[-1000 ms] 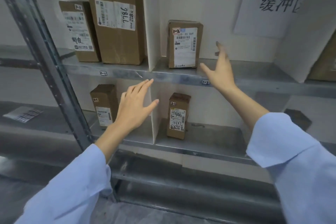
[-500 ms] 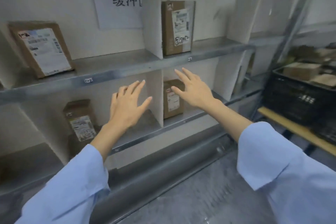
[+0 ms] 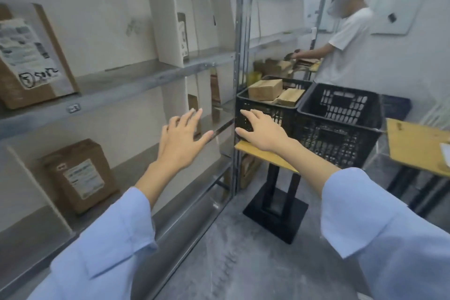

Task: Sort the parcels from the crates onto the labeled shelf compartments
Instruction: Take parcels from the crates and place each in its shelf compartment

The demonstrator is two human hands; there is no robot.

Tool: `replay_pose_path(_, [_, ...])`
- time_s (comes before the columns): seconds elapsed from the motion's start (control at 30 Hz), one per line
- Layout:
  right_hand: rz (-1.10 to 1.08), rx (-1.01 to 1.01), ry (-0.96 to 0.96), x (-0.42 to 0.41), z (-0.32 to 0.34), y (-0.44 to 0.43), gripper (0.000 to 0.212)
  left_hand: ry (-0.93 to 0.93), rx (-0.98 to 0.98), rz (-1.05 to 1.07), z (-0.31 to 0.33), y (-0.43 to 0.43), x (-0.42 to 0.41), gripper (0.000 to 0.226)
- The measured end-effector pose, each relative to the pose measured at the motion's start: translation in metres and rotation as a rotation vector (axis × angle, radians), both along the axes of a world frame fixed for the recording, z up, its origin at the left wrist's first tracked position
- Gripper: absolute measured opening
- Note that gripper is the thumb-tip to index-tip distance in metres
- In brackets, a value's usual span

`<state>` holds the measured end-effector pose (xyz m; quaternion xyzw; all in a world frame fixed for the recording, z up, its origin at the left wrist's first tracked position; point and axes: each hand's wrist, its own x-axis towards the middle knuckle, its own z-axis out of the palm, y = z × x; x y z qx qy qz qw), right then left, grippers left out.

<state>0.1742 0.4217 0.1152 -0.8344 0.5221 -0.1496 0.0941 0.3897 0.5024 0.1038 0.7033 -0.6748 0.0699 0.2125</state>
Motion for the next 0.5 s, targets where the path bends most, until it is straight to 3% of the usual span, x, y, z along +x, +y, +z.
replay_pose_path(0.23, [-0.121,0.052,-0.029,-0.101,-0.015,-0.089,0.069,0.014,0.028,-0.111,-0.016,-0.11,-0.096,0.069])
replay_pose_path(0.5, [-0.144,0.041,-0.13,-0.141,-0.042,-0.181,0.067,0.017,0.052,-0.17,-0.039,-0.225,-0.132,0.067])
